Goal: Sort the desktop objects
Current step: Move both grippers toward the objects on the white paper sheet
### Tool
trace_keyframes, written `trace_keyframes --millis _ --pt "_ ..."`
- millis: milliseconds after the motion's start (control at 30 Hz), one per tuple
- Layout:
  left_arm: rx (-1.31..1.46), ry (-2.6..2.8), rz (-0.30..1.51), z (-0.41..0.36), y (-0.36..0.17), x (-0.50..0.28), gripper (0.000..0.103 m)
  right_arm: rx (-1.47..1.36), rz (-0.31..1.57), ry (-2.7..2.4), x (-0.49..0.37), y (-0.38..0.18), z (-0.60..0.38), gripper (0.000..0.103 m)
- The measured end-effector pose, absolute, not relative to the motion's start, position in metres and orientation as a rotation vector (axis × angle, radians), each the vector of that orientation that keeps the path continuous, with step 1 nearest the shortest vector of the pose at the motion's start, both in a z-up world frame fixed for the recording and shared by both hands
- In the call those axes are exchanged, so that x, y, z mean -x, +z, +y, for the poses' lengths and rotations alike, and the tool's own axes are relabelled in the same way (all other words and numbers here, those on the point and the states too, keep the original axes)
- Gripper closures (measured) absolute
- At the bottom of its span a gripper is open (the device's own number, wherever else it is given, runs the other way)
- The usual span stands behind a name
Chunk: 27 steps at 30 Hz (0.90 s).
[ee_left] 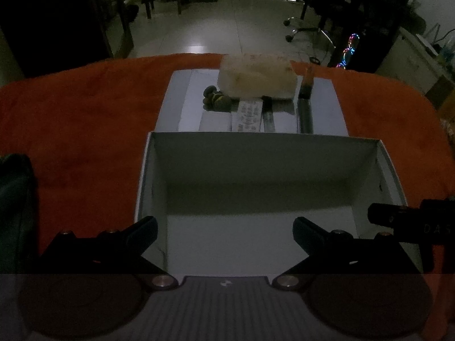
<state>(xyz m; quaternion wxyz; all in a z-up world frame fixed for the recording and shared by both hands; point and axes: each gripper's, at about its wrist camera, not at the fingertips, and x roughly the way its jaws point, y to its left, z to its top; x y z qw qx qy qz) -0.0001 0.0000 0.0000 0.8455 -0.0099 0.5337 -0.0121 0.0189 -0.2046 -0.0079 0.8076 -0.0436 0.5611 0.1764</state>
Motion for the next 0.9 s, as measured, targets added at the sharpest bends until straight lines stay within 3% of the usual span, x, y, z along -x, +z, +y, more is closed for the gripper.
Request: trace_keyframes --millis 900 --pt "-0.032 -0.048 1.068 -0.014 0.016 -0.040 0.000 0.046 1.171 0.355 -0.051 0.024 -0.201 0.000"
